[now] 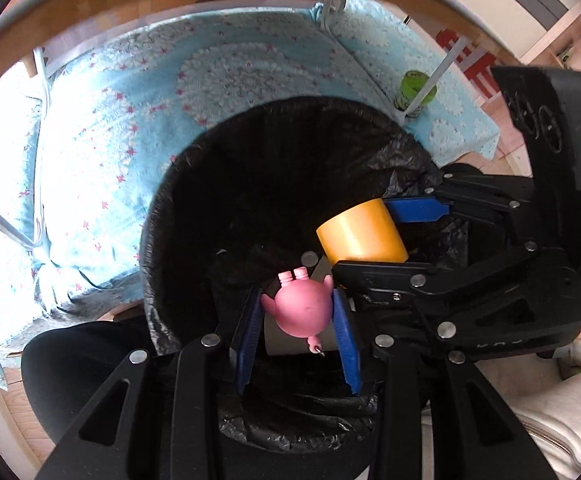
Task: Collect trash
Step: 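Open both tools to drop the pig and tape roll into the bin, then move both open tools back toward the white tray and tissue on the mat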
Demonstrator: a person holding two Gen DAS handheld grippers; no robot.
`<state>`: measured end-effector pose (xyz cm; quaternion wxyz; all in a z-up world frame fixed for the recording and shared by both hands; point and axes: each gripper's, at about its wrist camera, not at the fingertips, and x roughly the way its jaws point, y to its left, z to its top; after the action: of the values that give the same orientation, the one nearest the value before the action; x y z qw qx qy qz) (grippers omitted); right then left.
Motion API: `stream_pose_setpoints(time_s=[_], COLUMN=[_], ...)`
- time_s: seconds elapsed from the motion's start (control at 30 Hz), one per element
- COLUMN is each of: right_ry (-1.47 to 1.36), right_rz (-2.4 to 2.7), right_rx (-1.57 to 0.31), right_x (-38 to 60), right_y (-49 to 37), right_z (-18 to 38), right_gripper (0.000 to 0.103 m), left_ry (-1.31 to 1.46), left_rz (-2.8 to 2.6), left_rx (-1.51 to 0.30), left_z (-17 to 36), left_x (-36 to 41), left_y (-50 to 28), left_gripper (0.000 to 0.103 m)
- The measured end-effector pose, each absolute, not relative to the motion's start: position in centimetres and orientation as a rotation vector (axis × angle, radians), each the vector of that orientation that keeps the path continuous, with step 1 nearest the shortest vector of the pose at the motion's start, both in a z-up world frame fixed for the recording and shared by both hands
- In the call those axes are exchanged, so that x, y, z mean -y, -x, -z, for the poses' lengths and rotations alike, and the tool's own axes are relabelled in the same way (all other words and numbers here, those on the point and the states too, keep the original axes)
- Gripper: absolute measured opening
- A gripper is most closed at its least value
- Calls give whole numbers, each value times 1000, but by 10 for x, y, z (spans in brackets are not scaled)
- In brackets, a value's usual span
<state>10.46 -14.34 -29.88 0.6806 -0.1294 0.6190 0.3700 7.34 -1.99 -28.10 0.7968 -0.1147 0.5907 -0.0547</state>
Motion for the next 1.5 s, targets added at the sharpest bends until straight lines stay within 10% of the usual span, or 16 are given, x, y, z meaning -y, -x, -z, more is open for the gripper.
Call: stream_pose_setpoints(time_s=[1.5], right_ry=[239], right_rz=[-896], right_rx=[-1127], right_x=[154], right_y=[-107], right_z=[181], right_gripper=[59], left_ry=[193], left_rz=[130], left_rx=[-923], left_z=[146], left_x=[5], left_y=[-46], left_gripper=[44])
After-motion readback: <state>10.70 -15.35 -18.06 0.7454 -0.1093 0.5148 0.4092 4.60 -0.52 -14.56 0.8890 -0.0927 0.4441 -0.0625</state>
